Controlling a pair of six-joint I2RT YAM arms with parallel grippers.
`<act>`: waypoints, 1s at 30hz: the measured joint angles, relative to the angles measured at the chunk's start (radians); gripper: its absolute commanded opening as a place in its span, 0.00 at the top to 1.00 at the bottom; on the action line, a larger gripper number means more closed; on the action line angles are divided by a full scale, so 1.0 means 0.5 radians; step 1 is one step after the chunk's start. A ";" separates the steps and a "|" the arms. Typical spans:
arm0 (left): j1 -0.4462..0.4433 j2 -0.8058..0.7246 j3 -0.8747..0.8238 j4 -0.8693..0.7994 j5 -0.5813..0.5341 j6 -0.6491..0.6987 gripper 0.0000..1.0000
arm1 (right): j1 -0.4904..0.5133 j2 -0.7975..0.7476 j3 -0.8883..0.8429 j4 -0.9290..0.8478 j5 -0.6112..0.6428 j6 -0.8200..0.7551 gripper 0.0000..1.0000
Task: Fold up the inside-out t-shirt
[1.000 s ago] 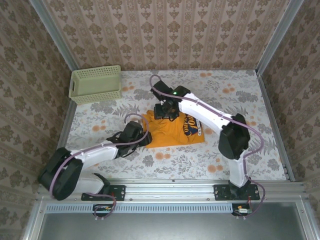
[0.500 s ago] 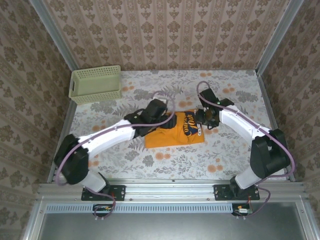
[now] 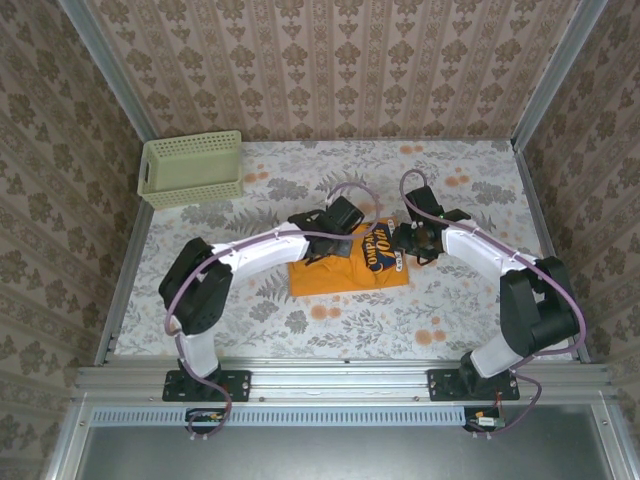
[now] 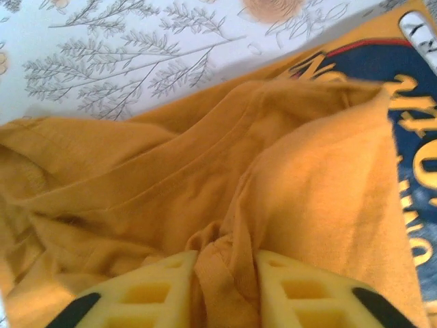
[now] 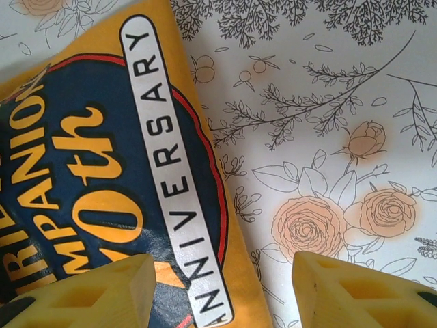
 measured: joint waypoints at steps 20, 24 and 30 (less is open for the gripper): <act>-0.059 -1.581 -1.772 0.306 -0.200 -0.850 0.31 | 0.144 0.235 0.062 0.008 0.087 -0.024 0.47; 0.109 -1.685 -1.696 0.348 -0.136 -0.719 0.17 | 0.276 0.221 0.195 -0.026 0.123 -0.056 0.47; 0.242 -1.166 -1.107 0.401 0.087 -0.359 0.09 | 0.343 0.249 0.349 -0.023 0.127 -0.062 0.47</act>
